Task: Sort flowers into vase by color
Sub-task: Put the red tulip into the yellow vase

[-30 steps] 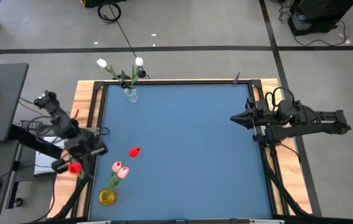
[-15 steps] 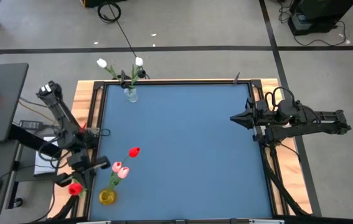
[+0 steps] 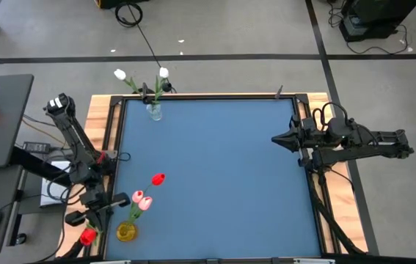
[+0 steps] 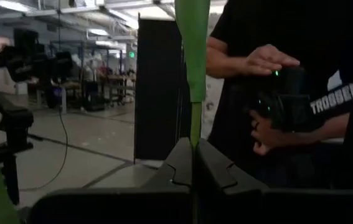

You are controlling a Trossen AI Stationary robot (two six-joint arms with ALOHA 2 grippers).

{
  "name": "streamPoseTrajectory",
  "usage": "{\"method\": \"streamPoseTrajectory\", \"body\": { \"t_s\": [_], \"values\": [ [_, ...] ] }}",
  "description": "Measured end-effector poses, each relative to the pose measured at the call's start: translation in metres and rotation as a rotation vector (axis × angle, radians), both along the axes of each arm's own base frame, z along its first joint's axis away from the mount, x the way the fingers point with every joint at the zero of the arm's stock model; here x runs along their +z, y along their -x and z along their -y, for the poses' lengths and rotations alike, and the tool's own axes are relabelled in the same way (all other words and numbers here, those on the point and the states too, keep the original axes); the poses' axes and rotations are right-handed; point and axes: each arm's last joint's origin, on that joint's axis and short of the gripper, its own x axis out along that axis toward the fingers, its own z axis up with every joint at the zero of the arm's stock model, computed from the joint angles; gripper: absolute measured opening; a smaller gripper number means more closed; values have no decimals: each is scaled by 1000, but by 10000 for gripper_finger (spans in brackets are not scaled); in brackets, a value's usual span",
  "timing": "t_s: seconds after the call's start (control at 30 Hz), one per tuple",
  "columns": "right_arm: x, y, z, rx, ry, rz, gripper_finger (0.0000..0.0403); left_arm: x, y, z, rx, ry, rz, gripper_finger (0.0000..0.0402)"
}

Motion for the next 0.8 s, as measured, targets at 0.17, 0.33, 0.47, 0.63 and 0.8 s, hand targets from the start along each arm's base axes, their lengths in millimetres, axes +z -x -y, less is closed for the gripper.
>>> {"method": "streamPoseTrajectory", "body": {
  "t_s": [0.17,0.33,0.47,0.63,0.8],
  "values": [
    [0,0,0,0,0,0,19,-12,-1,4,14,-41,-2,4],
    [0,0,0,0,0,0,19,-24,-1,2,57,-30,-21,4],
    [0,0,0,0,0,0,19,-32,0,0,59,-30,-60,9],
    [0,0,0,0,0,0,19,-39,0,-4,91,25,-138,46],
    [0,0,0,0,0,0,19,-33,1,-7,114,90,-93,91]
  ]
}}
